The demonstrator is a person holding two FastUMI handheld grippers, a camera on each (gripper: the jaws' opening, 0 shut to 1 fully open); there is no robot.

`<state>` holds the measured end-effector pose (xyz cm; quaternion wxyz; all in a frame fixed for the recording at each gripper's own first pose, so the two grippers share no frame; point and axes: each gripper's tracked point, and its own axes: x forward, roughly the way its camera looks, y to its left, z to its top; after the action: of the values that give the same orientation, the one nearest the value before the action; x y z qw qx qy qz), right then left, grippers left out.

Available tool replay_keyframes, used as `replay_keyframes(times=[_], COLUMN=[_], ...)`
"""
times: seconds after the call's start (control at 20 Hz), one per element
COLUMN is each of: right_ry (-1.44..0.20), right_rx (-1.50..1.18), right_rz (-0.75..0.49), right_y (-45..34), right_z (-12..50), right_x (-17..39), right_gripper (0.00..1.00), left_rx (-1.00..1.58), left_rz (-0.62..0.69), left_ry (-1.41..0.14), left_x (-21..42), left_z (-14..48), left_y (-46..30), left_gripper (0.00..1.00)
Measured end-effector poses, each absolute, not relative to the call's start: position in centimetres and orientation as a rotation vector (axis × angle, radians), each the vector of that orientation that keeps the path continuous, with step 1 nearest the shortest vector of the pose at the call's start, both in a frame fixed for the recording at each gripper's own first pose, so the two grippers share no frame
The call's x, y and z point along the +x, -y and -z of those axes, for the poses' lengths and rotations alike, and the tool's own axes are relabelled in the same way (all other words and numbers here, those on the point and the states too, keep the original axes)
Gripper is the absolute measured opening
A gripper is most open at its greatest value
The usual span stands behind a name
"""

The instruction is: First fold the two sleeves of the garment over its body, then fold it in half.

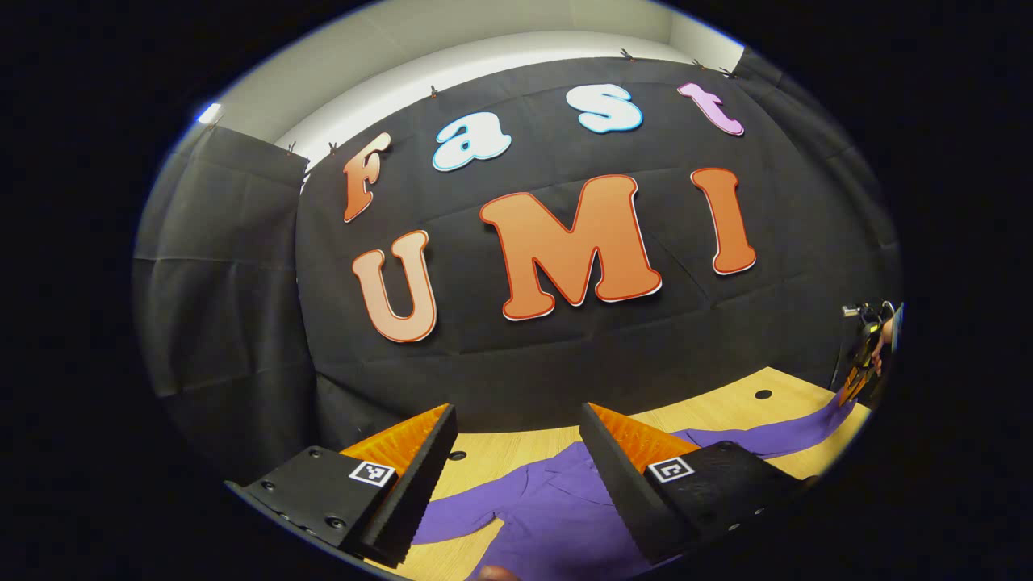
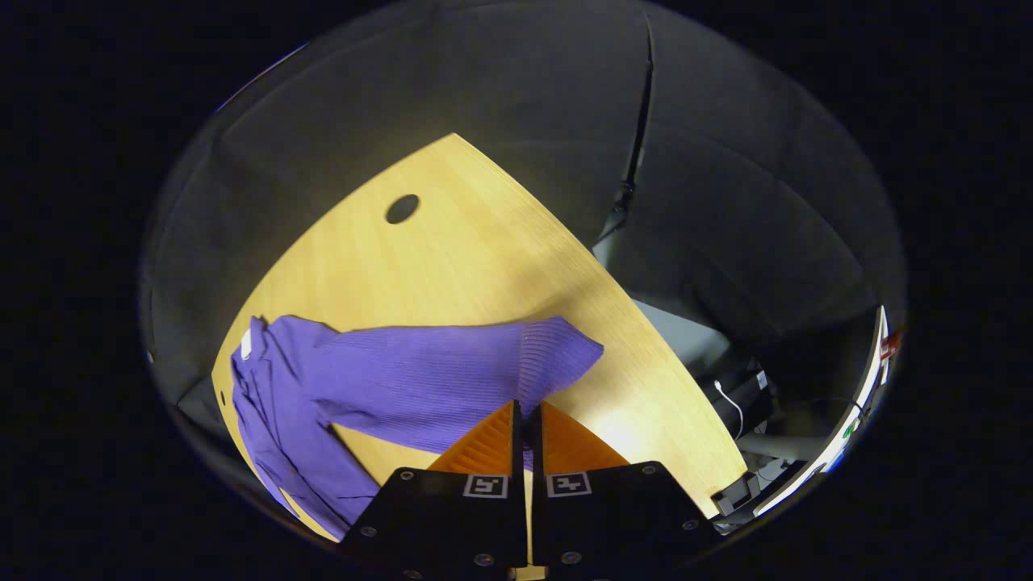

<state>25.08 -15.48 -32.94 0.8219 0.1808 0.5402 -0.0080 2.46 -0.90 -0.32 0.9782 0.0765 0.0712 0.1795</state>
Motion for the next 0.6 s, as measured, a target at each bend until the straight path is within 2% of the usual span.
replay_keyframes(times=[0.15,0.25,0.3,0.35,0.6], right_ry=[-1.107,-1.077,-1.063,-1.048,-0.984], right_rx=[0.339,0.315,0.311,0.304,0.261], right_rz=[-0.021,-0.048,-0.064,-0.085,-0.158], right_y=[13.2,11.1,10.1,9.0,3.2], right_z=[29.9,27.7,26.4,25.1,20.3], right_x=[25.1,25.1,25.0,25.0,24.9], right_gripper=[0.03,0.03,0.03,0.03,0.03], left_rx=[0.144,0.142,0.142,0.138,0.118], left_rz=[-0.350,-0.346,-0.348,-0.349,-0.358], left_ry=[-0.129,-0.117,-0.115,-0.113,-0.123], left_x=[2.5,2.1,2.1,1.8,1.3], left_z=[0.3,0.0,0.0,0.2,0.9], left_y=[-0.7,-1.9,-2.7,-3.5,-7.2], left_gripper=[1.00,0.98,1.00,0.98,0.98])
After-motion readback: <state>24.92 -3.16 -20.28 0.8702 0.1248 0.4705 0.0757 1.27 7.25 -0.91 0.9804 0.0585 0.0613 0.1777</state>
